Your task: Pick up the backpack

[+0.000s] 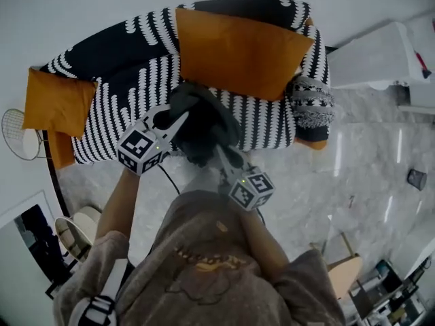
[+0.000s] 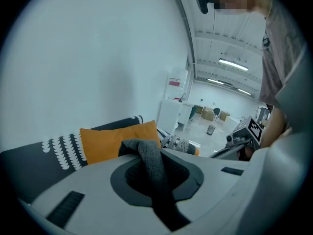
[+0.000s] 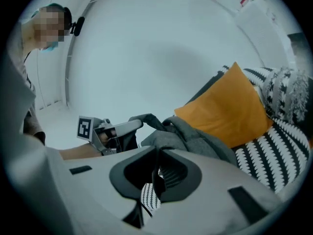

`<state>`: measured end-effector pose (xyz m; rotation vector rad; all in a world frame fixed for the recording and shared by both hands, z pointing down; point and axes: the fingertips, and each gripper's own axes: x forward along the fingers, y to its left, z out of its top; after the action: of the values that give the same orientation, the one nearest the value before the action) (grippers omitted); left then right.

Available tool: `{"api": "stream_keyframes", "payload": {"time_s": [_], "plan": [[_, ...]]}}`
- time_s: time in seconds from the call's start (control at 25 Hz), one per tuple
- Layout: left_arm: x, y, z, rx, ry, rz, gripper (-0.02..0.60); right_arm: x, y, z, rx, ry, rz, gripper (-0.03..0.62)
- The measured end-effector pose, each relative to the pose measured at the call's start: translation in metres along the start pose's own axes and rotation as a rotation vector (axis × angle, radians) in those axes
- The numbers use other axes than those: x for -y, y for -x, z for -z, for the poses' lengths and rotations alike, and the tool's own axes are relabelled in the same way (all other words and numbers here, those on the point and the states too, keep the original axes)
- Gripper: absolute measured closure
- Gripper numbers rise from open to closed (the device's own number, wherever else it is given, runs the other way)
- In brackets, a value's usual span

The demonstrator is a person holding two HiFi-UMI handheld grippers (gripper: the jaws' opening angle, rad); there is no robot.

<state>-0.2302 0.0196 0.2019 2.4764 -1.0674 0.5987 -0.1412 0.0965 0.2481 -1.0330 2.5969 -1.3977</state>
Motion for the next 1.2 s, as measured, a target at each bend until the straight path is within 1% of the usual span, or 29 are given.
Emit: {"api": "stream_keyframes", "payload": {"time_s": [0.12, 0.24, 0.36, 0.44, 0.6, 0.68, 0.8, 0.92, 1.0, 1.12, 1.2], "plan": [[0.006, 0.021, -0.018, 0.059, 0.034, -0.012, 0.551, -0.020, 0.012, -0.016, -0.010, 0.046, -0.024, 0.571], [0.014, 0.035, -0.038, 0.117, 0.060, -0.018, 0.551, -0.036, 0.025, -0.037, 0.002, 0.089, -0.017, 0.571], [0.025, 0.045, -0.064, 0.191, 0.084, -0.006, 0.551, -0.045, 0.039, -0.073, 0.052, 0.133, 0.007, 0.571], [0.034, 0.051, -0.089, 0.244, 0.090, 0.002, 0.551, -0.053, 0.051, -0.104, 0.094, 0.170, 0.016, 0.571], [0.052, 0.056, -0.152, 0.344, 0.065, 0.016, 0.551, -0.070, 0.075, -0.173, 0.178, 0.262, -0.002, 0.569], [0.059, 0.059, -0.180, 0.375, 0.046, 0.019, 0.551, -0.079, 0.085, -0.202, 0.210, 0.299, -0.022, 0.569], [0.073, 0.064, -0.213, 0.400, 0.017, 0.016, 0.551, -0.091, 0.101, -0.233, 0.253, 0.328, -0.058, 0.569], [0.085, 0.068, -0.236, 0.419, -0.005, -0.010, 0.549, -0.098, 0.112, -0.253, 0.289, 0.328, -0.099, 0.569], [0.094, 0.072, -0.244, 0.431, -0.008, -0.041, 0.549, -0.102, 0.118, -0.261, 0.297, 0.317, -0.128, 0.569], [0.110, 0.084, -0.247, 0.446, 0.015, -0.098, 0.549, -0.108, 0.126, -0.264, 0.275, 0.307, -0.184, 0.568], [0.121, 0.094, -0.244, 0.455, 0.034, -0.143, 0.549, -0.113, 0.131, -0.259, 0.244, 0.301, -0.234, 0.568]]}}
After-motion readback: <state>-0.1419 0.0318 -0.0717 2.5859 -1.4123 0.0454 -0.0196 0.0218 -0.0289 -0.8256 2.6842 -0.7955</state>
